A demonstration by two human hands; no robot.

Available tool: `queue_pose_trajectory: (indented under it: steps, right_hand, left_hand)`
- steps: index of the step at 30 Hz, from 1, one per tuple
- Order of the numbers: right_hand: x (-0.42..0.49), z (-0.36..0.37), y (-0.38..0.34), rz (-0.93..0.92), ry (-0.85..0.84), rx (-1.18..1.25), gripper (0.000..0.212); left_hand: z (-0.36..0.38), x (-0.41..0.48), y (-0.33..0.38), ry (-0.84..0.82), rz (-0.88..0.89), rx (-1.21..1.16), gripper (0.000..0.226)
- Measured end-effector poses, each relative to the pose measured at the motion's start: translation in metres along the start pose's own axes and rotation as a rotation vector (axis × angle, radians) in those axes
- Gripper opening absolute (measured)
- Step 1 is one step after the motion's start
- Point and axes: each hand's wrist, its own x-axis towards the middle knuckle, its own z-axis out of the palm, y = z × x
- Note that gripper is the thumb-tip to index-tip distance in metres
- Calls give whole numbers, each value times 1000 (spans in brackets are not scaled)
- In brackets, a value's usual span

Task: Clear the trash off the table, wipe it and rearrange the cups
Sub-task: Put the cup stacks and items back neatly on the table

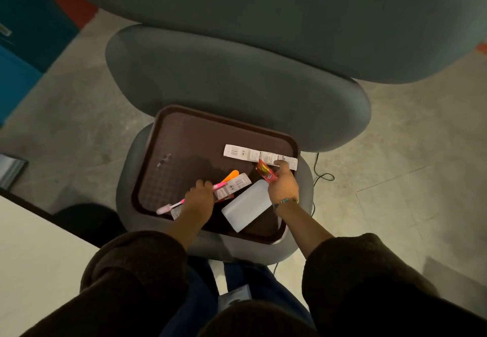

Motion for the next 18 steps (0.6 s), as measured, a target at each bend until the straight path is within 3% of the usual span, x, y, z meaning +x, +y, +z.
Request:
queue_pose_trajectory:
  steps: [4, 7, 12, 15, 18]
  right_hand:
    - [-7, -9, -5, -33, -3, 90, 36]
    - [-17, -10, -15, 11, -32, 230, 15]
    - [-48, -8, -57, 109, -283, 680, 34]
    - [-73, -9, -97, 1, -437, 809, 31]
    - [-98, -17, -138, 116, -636, 1068, 30]
  left_hand:
    - [-7, -4, 3, 19, -8, -22, 34]
    - [-28, -12, 6, 119, -101, -378, 29]
    - [-83, -37, 24, 212, -147, -988, 23]
    - [-108, -57, 24, 217, -110, -1118, 30]
    - [-124, -73, 13, 319, -109, -1077, 34]
